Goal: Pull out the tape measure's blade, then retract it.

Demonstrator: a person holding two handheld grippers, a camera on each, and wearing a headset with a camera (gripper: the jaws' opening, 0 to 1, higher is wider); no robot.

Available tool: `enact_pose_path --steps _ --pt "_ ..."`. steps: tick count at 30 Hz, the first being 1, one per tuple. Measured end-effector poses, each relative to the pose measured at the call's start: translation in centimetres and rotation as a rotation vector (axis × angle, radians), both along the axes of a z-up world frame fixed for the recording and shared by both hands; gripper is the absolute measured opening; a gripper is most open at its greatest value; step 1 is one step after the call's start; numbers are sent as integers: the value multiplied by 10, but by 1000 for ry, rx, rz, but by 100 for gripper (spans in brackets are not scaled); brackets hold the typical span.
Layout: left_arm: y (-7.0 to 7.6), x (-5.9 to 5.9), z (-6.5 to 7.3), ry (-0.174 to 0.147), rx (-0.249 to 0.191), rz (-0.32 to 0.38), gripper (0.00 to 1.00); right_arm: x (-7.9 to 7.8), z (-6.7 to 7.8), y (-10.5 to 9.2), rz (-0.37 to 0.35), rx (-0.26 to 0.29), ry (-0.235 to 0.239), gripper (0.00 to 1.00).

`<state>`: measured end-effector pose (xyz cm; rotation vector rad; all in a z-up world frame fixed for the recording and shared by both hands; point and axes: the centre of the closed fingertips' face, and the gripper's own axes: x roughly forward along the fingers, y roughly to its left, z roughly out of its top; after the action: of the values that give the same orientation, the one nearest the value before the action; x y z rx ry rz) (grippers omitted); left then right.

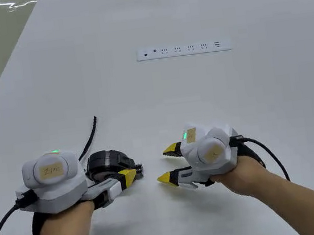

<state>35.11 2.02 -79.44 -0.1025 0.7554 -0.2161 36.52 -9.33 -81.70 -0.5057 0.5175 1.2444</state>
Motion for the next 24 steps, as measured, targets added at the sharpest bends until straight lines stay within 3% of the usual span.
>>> enact_pose_path --steps 11,24 --pt "4 -5 3 -10 1 -80 67 -3 2 -33 -62 -3 9 38" --pt "8 -10 8 -41 1 -224 69 -7 7 -77 -154 7 18 45"
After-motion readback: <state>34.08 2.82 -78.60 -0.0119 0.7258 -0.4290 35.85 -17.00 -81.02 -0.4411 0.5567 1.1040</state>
